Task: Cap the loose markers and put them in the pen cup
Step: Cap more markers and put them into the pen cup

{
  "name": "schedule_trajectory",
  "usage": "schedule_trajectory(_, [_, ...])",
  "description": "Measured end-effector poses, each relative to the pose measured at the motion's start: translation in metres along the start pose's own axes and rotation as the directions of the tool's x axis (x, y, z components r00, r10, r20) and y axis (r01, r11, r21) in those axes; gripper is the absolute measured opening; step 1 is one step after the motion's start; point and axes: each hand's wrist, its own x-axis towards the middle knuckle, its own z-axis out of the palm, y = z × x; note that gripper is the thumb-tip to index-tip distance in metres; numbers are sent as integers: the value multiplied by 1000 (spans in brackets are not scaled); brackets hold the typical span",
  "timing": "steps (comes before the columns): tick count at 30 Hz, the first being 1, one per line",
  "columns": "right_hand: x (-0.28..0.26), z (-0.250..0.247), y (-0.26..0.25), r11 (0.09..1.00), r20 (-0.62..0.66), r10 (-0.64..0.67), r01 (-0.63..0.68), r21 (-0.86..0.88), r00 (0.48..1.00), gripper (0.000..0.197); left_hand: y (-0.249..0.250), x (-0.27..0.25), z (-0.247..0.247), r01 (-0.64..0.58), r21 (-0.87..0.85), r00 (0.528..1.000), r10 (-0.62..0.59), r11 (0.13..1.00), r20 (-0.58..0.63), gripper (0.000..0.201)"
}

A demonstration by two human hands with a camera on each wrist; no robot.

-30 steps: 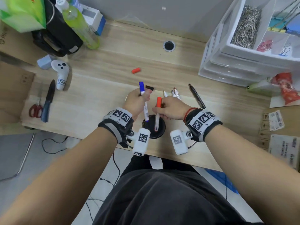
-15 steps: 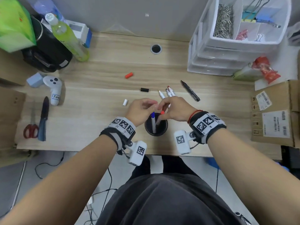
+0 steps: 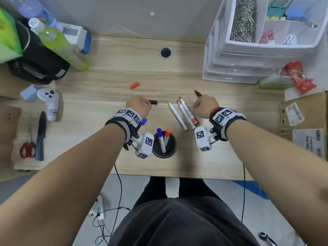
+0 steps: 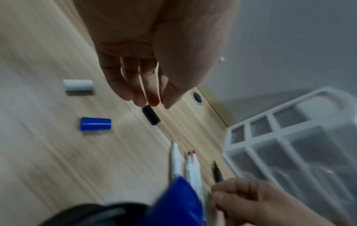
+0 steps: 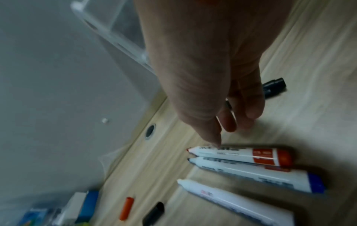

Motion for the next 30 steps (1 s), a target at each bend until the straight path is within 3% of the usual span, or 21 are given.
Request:
schedule_trajectory(4, [13,7,-3,994,78,-41,48,-97,996,13,-7,16,-10,102,46,993,-99,994,-66,17])
schedule_trajectory(9, [22,-6,-13,975,128,-100,123,-185,987,16,-8,42,-25,77,86,987,-64,993,-144,24])
schedule_trajectory(13, [32,-16,-33,995,59,-101,101,4,993,21,-6,72,-33,2,144,981,27,990,-194,35])
schedule_trajectory(16, [41,-20,-54,981,22,-135,130,143,991,23,-3,99,-34,-15,219,986,51,976,-159,43])
schedule_trajectory(20, [52,-22,-78,975,15,-157,153,164,987,22,-6,120,-31,-65,298,991,98,952,-96,31])
schedule_trajectory(24, [59,-18,-92,953,25,-218,207,221,976,10,-3,123,-34,-146,146,983,160,979,-91,19])
schedule_trajectory(30, [63,-28,-107,936,-7,-269,264,234,963,13,13,108,-42,-324,-133,946,319,936,-63,18])
